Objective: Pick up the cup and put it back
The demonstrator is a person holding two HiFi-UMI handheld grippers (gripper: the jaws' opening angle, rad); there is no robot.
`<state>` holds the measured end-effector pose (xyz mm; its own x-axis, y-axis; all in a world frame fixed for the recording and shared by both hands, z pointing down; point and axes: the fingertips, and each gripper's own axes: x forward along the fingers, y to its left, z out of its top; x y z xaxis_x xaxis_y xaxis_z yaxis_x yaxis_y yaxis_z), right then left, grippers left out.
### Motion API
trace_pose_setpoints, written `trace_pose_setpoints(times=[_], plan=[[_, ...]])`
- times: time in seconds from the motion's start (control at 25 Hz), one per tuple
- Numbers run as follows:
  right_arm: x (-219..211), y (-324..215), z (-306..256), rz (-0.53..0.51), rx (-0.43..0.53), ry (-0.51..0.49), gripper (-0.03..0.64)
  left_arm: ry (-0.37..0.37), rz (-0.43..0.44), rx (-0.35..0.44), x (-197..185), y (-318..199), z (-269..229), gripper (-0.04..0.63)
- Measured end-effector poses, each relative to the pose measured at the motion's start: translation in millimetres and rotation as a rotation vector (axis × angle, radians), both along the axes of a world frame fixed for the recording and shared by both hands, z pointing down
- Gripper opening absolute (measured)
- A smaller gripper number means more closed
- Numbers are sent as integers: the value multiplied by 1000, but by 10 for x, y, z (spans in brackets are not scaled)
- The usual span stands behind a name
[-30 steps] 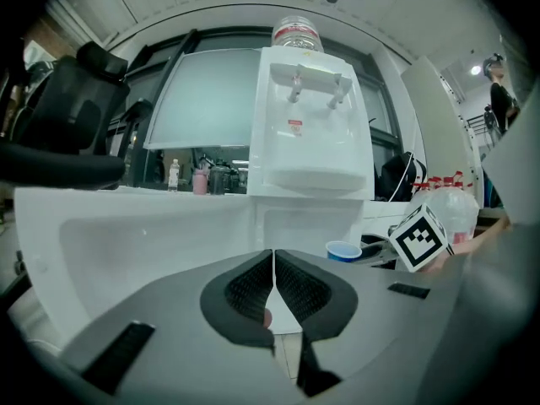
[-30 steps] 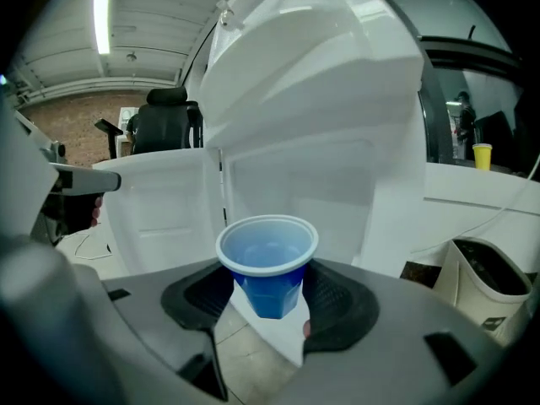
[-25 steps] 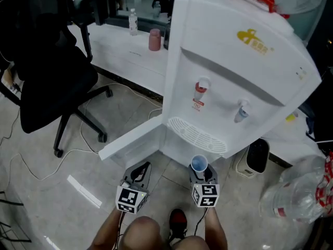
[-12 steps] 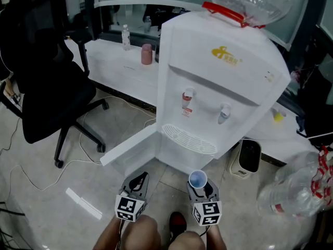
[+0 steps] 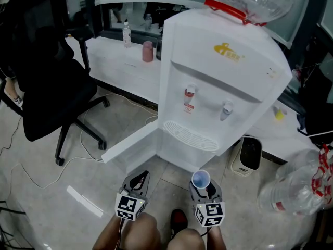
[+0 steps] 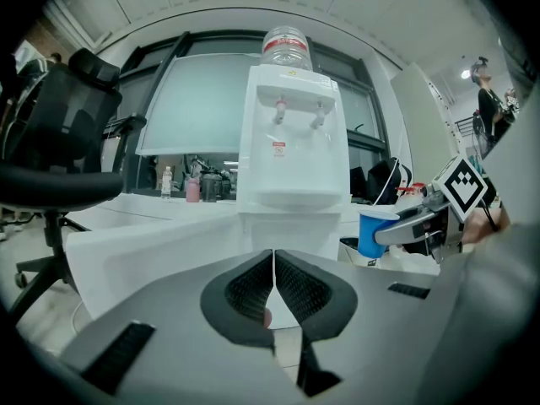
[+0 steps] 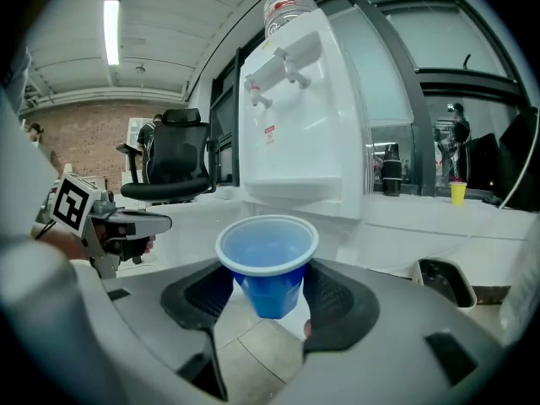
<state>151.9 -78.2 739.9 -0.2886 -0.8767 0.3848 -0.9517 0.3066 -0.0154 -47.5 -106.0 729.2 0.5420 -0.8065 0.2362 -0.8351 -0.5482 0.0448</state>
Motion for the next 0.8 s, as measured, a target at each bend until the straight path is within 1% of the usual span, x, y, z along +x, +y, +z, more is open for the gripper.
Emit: trace_pose_setpoints(times=[0.2,0.4,0.8], plan=[[-24,-20,7,-4,2,-3,264,-14,18,8,28,-20,-9,29],[-78,-47,28,-18,0,-9,264,1,-2,10,6,-54,-9,29],[-152,-186,70,-34,13,-14,265,-6,-16,10,-26,-123,24,29]])
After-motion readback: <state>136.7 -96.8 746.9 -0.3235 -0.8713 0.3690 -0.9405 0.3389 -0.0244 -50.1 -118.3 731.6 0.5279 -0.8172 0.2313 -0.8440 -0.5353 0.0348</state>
